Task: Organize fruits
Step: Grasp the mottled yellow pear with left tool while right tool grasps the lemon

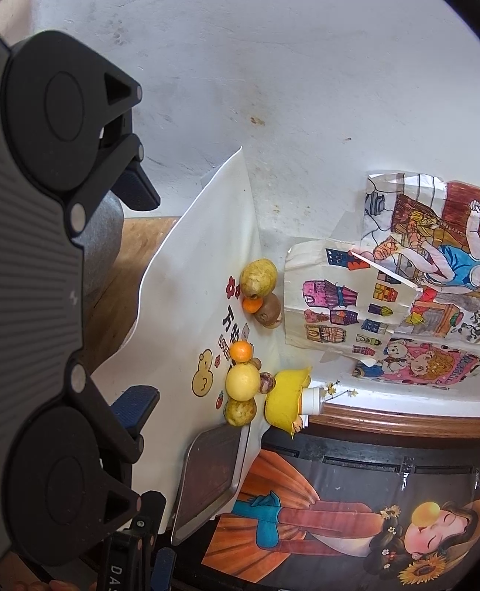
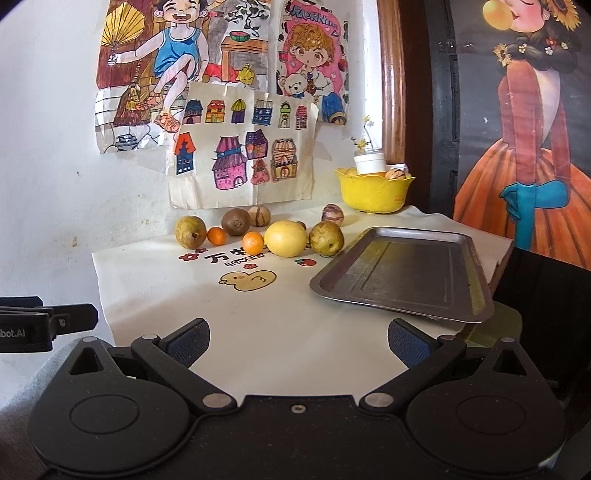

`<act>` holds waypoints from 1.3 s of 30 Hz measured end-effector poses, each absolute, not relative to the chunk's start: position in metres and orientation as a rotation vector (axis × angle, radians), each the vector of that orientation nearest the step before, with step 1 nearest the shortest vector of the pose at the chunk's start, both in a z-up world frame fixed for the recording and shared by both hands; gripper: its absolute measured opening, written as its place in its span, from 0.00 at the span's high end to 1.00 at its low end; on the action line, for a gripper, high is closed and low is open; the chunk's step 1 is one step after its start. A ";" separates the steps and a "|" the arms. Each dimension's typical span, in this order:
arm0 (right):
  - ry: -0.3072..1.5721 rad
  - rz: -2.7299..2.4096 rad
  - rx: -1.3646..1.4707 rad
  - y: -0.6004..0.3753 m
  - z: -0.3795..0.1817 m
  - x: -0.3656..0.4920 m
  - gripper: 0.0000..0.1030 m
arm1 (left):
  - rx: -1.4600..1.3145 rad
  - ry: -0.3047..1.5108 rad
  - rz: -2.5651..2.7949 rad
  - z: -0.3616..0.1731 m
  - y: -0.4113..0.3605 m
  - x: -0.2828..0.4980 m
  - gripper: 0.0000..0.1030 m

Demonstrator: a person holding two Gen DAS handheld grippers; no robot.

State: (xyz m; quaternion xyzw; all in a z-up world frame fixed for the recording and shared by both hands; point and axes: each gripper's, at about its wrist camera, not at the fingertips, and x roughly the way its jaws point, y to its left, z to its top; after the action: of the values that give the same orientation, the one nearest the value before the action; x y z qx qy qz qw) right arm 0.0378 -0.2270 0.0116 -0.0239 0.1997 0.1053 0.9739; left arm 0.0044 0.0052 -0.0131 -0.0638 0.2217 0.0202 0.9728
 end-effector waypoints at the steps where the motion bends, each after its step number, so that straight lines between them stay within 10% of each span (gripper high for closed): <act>1: 0.404 0.219 -0.048 -0.227 0.012 0.040 0.00 | -0.132 0.452 0.044 -0.013 0.006 0.006 0.00; 39: 0.412 0.613 -0.509 -0.193 0.032 0.204 0.01 | -0.150 0.551 0.039 0.006 0.048 0.177 0.00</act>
State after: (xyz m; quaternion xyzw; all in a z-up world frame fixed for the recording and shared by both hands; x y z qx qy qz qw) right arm 0.2045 -0.1929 0.0320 -0.2460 0.1994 0.2962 0.9011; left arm 0.1770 0.0478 0.0064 -0.0740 0.2715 0.0194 0.9594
